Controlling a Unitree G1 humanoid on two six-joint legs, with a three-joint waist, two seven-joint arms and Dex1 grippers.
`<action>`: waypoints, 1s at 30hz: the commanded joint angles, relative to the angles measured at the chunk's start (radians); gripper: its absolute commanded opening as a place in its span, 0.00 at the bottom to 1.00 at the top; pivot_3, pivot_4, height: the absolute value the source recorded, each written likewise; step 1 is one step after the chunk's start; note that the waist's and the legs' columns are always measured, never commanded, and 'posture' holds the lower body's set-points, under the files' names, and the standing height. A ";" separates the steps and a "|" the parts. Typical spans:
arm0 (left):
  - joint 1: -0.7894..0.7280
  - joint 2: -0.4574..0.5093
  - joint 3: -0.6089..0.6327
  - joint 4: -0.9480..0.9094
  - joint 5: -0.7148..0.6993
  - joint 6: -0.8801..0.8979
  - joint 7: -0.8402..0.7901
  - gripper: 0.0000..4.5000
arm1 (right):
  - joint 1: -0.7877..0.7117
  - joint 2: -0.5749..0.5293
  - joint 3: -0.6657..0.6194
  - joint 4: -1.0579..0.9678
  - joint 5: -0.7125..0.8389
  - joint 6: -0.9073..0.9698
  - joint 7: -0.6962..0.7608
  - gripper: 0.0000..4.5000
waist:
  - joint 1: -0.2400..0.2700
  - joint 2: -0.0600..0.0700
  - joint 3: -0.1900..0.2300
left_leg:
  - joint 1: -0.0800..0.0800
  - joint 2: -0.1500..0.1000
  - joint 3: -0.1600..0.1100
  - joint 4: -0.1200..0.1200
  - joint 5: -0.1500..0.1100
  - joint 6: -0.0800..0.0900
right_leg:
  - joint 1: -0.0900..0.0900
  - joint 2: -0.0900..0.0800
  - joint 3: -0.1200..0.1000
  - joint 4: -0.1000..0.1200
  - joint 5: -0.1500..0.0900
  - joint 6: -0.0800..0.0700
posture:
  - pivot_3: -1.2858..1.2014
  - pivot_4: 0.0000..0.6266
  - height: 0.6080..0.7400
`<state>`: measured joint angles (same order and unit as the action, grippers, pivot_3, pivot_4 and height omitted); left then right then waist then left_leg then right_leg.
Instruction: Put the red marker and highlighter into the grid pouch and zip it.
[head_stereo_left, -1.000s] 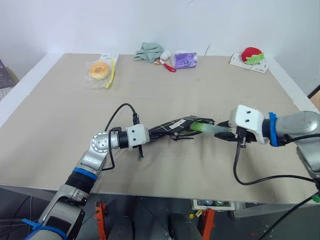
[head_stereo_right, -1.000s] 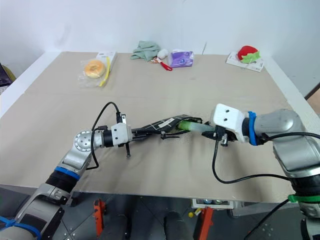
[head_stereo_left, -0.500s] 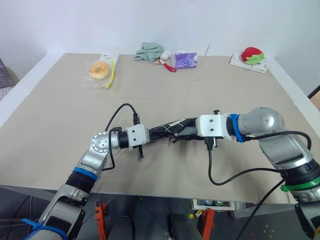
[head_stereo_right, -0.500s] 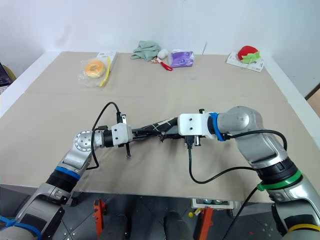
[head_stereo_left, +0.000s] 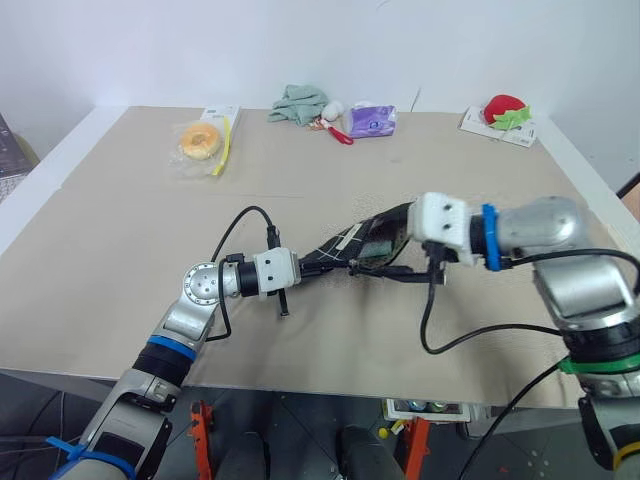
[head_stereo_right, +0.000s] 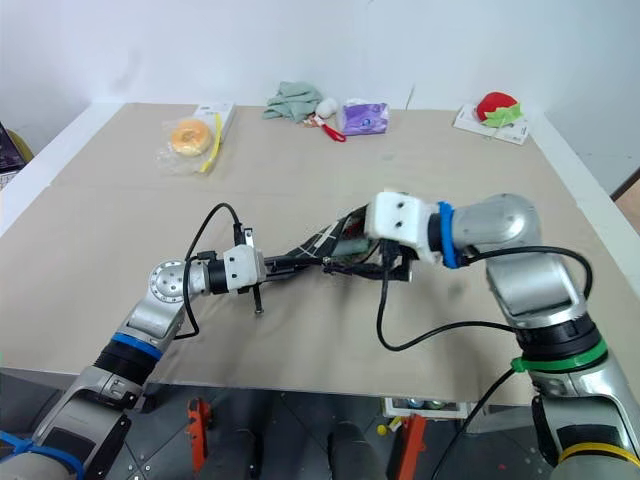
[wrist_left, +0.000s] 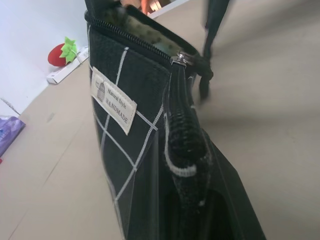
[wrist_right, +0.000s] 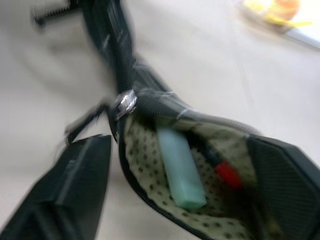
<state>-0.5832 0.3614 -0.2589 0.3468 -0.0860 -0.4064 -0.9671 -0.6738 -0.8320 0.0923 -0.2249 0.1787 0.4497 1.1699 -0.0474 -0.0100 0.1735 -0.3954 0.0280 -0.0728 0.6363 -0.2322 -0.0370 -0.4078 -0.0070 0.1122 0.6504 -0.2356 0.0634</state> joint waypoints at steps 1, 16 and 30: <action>-0.016 -0.005 0.013 -0.024 -0.011 0.000 -0.001 0.00 | 0.024 -0.003 -0.081 -0.093 0.100 0.080 -0.020 0.99 | 0.000 0.000 0.000 | 0.000 0.000 0.000 0.000 0.000 0.000 | 0.000 0.000 0.000 0.000 0.000 0.000 | 0.52 0.24 0.96; -0.015 -0.005 0.019 -0.031 -0.012 0.013 0.003 0.00 | 0.129 -0.043 0.088 -0.190 0.086 0.138 -0.030 0.70 | 0.000 0.000 0.000 | 0.000 0.000 0.000 0.001 0.000 0.000 | 0.000 0.000 0.000 0.000 -0.003 0.005 | 0.52 0.24 0.96; -0.016 -0.006 0.019 -0.030 -0.011 0.015 0.005 0.00 | 0.120 -0.069 0.028 -0.125 0.087 0.114 -0.041 0.01 | 0.000 0.000 0.000 | 0.000 0.000 0.000 0.001 0.000 0.000 | 0.000 0.000 0.000 0.000 -0.003 0.005 | 0.52 0.24 0.96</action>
<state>-0.5835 0.3568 -0.2590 0.3429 -0.0870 -0.3860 -0.9674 -0.5382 -0.8784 0.1850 -0.3606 0.2578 0.5789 1.1331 -0.0476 -0.0101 0.1734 -0.3954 0.0281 -0.0730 0.6372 -0.2321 -0.0370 -0.4075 -0.0068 0.1119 0.6506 -0.2386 0.0686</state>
